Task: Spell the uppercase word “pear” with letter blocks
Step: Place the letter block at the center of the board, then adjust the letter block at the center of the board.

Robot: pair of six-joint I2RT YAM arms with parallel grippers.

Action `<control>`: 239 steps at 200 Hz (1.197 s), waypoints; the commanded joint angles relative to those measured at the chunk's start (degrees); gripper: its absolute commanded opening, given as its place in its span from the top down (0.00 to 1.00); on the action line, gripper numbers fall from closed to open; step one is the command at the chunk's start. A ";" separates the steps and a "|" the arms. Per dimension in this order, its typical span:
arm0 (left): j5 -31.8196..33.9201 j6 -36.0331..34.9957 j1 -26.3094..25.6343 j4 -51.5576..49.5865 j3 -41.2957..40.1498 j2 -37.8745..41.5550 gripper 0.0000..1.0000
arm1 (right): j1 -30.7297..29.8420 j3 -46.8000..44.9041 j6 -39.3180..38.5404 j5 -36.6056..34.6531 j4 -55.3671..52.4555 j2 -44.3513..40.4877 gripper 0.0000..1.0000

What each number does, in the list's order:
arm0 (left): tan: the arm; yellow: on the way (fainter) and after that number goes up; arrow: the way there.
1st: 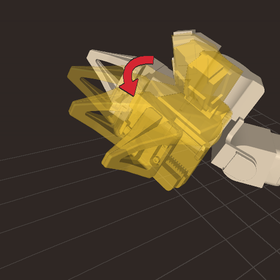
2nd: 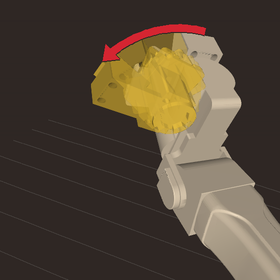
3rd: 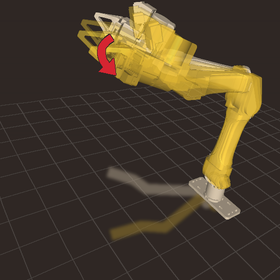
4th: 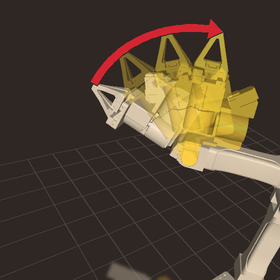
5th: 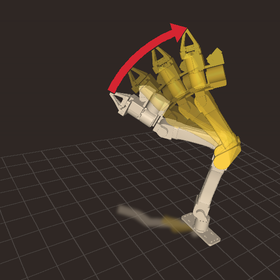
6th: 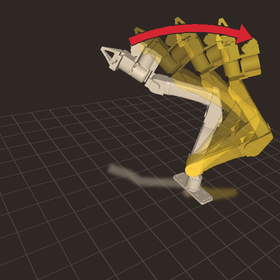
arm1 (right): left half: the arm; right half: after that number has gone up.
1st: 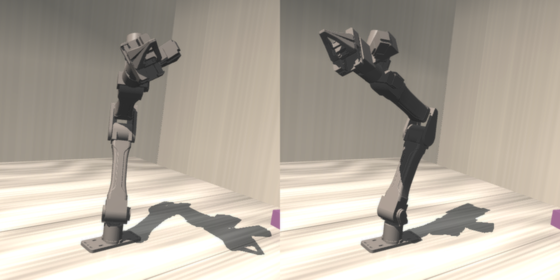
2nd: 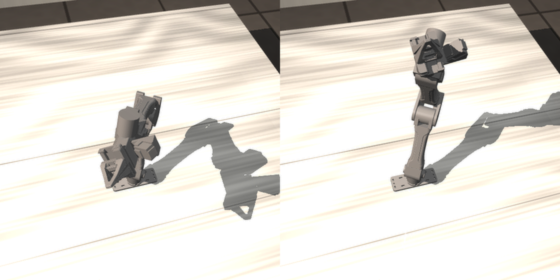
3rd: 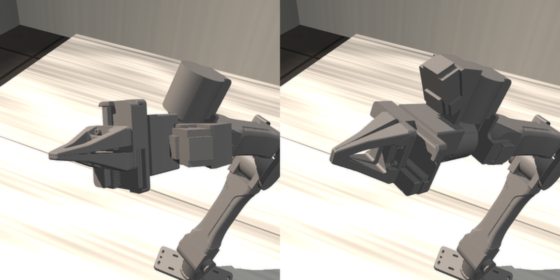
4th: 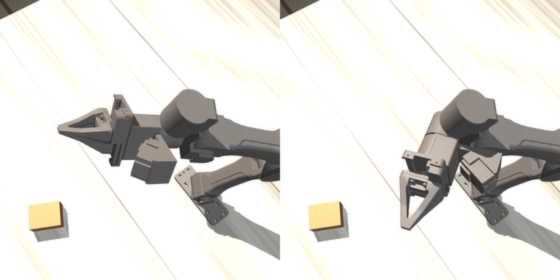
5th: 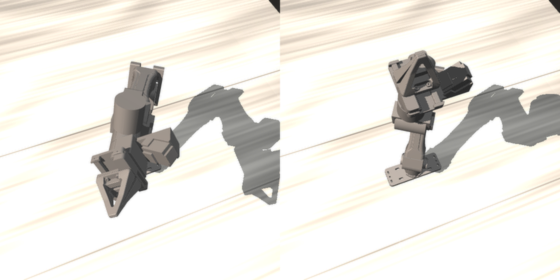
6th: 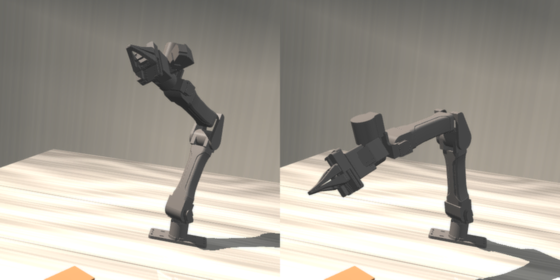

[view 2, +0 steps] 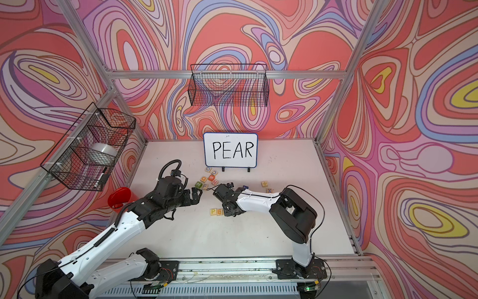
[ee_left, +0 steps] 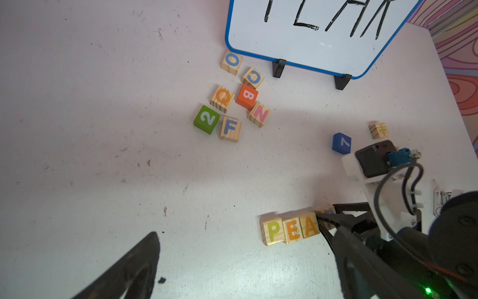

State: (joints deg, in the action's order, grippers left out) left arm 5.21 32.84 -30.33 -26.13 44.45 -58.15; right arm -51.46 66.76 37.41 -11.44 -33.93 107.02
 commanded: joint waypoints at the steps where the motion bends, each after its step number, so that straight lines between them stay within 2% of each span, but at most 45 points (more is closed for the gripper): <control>1: 1.00 0.74 0.33 -1.65 -0.77 0.49 0.00 | -0.31 0.78 0.39 -1.51 -0.51 0.00 0.52; 63: 1.19 0.65 0.28 -1.73 -0.41 0.23 0.00 | -0.30 1.27 0.91 -5.02 -3.86 -5.11 0.44; 106: 0.11 1.29 0.34 -1.65 -0.85 -0.29 0.00 | -0.07 0.65 2.33 -13.54 -5.30 -7.43 0.36; 143: -0.62 1.71 0.27 -1.72 -1.40 -0.79 0.00 | 1.35 -0.55 1.70 -13.52 -5.44 -5.86 0.33; 204: -0.83 1.68 0.34 -1.78 -1.21 -1.26 0.00 | 1.91 -2.24 0.49 -11.13 -2.88 -3.71 0.20; 239: -0.83 1.64 0.35 -1.83 -1.03 -1.60 0.00 | 2.02 -3.08 0.23 -11.05 -3.31 -3.31 0.18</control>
State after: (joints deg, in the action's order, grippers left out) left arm 4.49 33.71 -30.30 -26.87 43.70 -59.46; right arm -49.78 64.66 38.24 -22.57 -37.12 103.09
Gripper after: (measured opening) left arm 0.999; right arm 0.817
